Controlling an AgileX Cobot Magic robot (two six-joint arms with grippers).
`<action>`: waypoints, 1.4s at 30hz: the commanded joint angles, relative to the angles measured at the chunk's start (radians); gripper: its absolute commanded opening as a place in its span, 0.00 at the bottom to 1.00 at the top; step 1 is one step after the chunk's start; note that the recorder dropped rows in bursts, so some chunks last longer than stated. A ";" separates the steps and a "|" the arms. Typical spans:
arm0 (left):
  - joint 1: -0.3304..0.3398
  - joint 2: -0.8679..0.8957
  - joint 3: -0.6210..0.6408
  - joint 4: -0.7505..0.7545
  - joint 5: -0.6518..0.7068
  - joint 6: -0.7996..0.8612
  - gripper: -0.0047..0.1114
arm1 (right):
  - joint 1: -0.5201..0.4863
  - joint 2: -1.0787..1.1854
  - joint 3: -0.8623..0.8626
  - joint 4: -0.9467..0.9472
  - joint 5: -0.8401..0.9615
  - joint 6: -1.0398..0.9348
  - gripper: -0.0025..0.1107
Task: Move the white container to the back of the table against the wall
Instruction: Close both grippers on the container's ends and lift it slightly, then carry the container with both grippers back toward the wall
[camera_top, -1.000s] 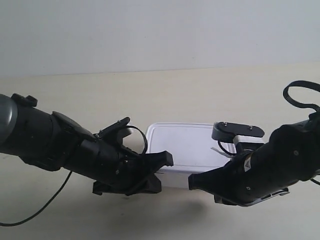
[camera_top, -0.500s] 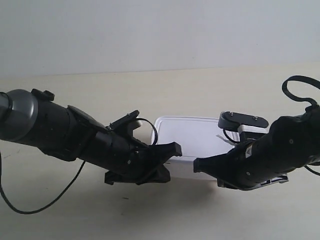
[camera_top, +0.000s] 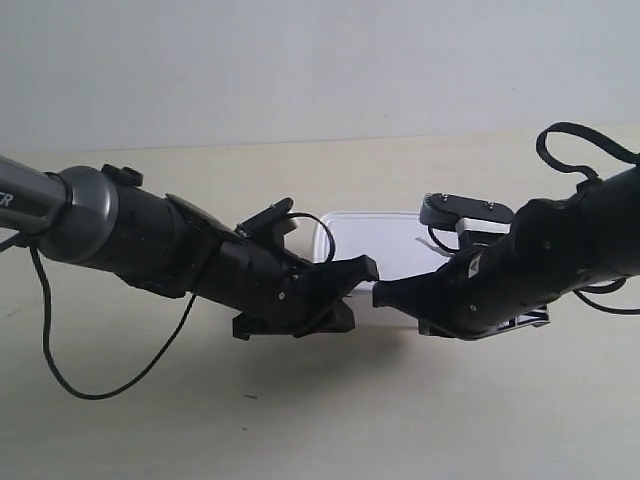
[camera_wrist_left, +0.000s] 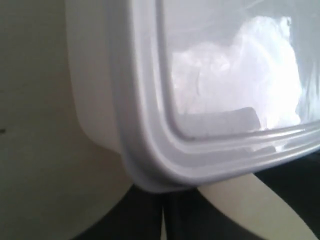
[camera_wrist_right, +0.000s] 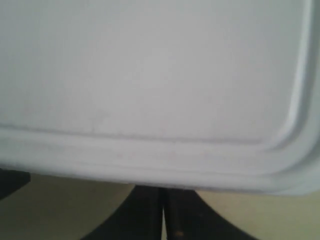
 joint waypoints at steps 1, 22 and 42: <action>-0.006 0.028 -0.034 0.004 -0.017 0.003 0.04 | -0.041 0.027 -0.032 0.000 -0.028 -0.011 0.02; 0.012 0.151 -0.219 -0.002 -0.064 -0.001 0.04 | -0.113 0.107 -0.189 0.005 -0.010 -0.041 0.02; 0.048 0.186 -0.297 -0.046 -0.140 0.006 0.04 | -0.183 0.168 -0.258 0.008 -0.001 -0.052 0.02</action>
